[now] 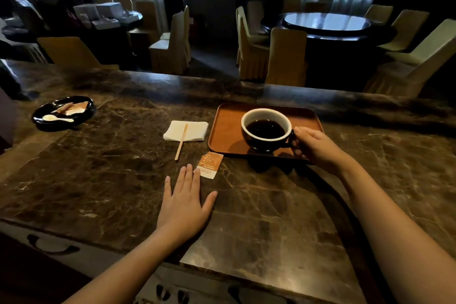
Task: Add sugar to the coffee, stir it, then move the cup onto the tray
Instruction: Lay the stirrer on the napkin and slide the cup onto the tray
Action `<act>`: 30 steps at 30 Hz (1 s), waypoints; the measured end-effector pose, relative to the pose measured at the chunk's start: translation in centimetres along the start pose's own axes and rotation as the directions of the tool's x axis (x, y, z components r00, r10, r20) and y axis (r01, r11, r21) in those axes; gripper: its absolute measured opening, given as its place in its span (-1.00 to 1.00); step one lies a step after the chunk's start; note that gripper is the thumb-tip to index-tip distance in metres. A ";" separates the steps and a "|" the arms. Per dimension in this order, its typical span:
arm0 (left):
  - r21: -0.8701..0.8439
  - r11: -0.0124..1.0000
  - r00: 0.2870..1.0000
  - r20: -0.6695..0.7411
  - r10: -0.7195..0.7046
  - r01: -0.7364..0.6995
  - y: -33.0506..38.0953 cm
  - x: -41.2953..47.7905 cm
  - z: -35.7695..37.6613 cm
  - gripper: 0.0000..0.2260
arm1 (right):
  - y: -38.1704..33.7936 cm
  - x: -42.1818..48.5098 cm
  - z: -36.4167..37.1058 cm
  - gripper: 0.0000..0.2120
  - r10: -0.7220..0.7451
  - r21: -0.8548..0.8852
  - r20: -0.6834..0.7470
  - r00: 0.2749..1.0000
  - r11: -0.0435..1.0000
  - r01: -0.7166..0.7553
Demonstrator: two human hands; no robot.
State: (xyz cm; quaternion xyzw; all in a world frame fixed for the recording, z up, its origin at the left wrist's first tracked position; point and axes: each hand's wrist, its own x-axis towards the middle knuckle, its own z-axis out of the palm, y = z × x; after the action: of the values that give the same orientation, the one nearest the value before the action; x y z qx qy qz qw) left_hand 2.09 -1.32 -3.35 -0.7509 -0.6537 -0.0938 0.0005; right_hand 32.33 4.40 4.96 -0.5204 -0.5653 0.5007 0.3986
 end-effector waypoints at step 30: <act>-0.042 0.999 1.000 0.001 -0.017 0.017 0.0 -0.3 0.0 -0.32 | 3.5 7.8 -2.7 -0.70 0.111 0.099 0.043 0.993 0.989 -0.114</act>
State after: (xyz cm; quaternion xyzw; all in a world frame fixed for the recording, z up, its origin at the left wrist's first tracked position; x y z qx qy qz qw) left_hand 2.07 -1.58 -3.39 -0.7452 -0.6579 -0.1071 -0.0161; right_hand 34.52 12.32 1.48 -0.5211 -0.5163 0.5602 0.3848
